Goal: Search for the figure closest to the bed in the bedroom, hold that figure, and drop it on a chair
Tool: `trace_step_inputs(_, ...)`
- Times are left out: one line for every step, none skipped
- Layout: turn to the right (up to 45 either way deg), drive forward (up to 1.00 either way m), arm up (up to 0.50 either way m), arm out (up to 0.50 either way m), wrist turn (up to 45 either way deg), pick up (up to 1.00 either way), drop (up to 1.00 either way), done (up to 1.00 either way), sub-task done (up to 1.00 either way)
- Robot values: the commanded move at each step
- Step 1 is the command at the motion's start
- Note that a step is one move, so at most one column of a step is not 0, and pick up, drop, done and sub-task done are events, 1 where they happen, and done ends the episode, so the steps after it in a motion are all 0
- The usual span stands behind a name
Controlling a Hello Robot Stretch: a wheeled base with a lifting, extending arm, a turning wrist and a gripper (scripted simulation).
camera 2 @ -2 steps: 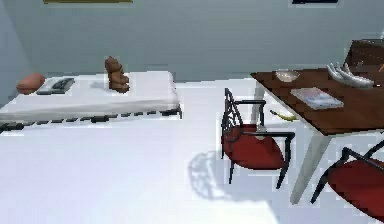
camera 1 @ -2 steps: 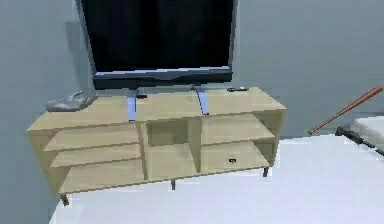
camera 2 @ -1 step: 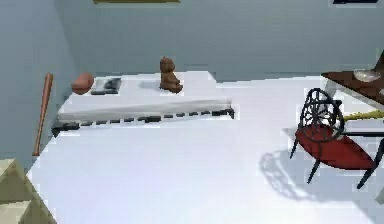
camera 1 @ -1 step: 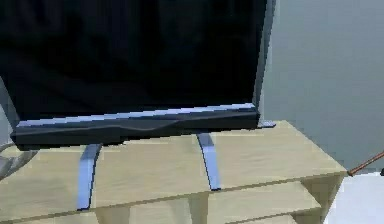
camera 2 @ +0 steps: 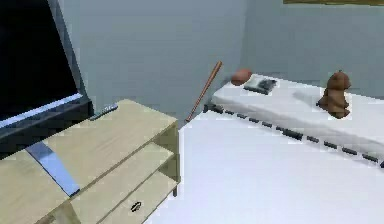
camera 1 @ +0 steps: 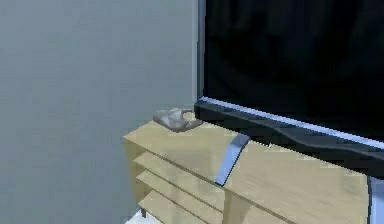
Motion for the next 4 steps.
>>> trace_step_inputs(-45.0,0.00,0.00,0.00,0.0,0.00,0.00,0.00,0.00)
trace_step_inputs(-45.0,0.00,0.00,0.00,0.0,0.00,0.00,0.00,0.00)
trace_step_inputs(-45.0,0.00,0.00,0.00,0.0,0.00,0.00,0.00,0.00)
trace_step_inputs(0.0,1.00,0.00,0.00,0.0,0.00,0.00,0.00,0.00)
